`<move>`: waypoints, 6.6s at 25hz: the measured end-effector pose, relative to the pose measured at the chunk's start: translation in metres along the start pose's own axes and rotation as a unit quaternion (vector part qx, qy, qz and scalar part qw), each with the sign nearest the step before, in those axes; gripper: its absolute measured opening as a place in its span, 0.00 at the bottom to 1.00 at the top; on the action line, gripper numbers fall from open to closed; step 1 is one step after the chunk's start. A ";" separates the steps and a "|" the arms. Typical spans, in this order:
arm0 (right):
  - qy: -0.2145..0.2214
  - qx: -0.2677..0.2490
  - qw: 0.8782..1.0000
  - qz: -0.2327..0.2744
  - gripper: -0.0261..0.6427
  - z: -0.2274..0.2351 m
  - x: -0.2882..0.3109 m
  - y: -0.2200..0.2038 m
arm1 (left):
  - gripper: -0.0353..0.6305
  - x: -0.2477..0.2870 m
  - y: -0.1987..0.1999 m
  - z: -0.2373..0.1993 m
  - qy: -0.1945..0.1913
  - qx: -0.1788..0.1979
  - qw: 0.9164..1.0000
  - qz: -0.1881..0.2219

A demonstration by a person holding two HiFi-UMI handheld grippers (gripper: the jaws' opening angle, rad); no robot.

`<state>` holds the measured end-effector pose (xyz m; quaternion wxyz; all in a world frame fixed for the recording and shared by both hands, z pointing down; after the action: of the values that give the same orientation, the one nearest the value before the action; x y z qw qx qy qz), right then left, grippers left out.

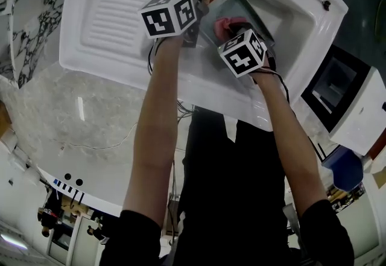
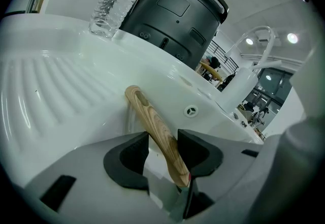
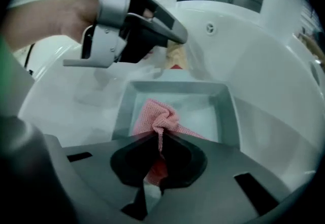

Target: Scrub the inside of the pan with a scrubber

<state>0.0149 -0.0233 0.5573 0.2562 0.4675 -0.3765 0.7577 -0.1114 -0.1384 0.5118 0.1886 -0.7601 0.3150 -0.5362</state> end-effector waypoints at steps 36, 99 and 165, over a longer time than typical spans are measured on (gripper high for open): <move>-0.072 -0.092 0.957 -0.265 0.09 0.033 -0.018 -0.069 | 0.34 0.002 -0.001 0.003 -0.013 0.007 1.000 -0.002; 0.048 -0.121 0.944 -0.303 0.09 0.020 -0.017 -0.070 | 0.34 0.002 0.000 0.002 -0.021 0.000 1.000 -0.016; -0.106 -0.232 0.966 -0.047 0.09 -0.036 -0.137 -0.043 | 0.31 -0.220 -0.022 0.103 0.101 0.210 0.965 0.118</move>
<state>0.0873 0.0263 0.4377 0.3512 0.4901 -0.5444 0.5831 -0.0589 0.0222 0.3362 0.3732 -0.6028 0.3005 -0.6380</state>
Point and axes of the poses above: the fingertips, and each gripper's own axes: x forward along the fingers, z to its right, y out of its top, the point moved 4 cm from there along -x, backward along the fingers, and after that the axes turned 12 degrees about y, right-handed, at the moved point
